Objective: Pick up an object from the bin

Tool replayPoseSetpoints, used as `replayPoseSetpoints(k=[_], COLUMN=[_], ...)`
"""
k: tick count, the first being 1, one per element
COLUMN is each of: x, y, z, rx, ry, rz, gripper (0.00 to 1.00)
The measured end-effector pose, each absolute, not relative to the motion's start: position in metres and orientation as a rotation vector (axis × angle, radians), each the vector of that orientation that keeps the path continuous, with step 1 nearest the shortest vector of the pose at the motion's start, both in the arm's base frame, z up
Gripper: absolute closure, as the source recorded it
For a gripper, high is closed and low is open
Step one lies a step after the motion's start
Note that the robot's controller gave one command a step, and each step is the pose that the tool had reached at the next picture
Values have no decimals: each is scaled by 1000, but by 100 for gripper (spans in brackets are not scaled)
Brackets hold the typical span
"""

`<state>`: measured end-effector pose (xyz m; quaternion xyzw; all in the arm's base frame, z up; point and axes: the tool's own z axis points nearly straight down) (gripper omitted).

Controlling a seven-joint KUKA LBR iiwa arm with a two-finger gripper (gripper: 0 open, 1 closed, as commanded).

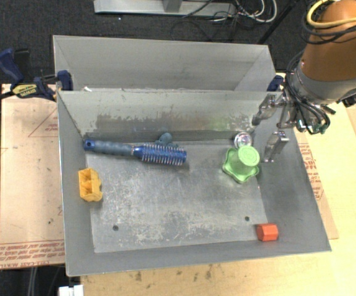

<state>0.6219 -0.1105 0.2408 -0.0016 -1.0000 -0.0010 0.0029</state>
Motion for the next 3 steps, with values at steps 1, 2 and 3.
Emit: replayPoseSetpoints(k=[1, 2, 3], x=[597, 618, 657], y=[-27, 38, 100], z=[145, 98, 79], rx=[202, 328, 206], ry=[-3128, -3124, -3138], rz=[-8, -3, 0], gripper=[0, 0, 0])
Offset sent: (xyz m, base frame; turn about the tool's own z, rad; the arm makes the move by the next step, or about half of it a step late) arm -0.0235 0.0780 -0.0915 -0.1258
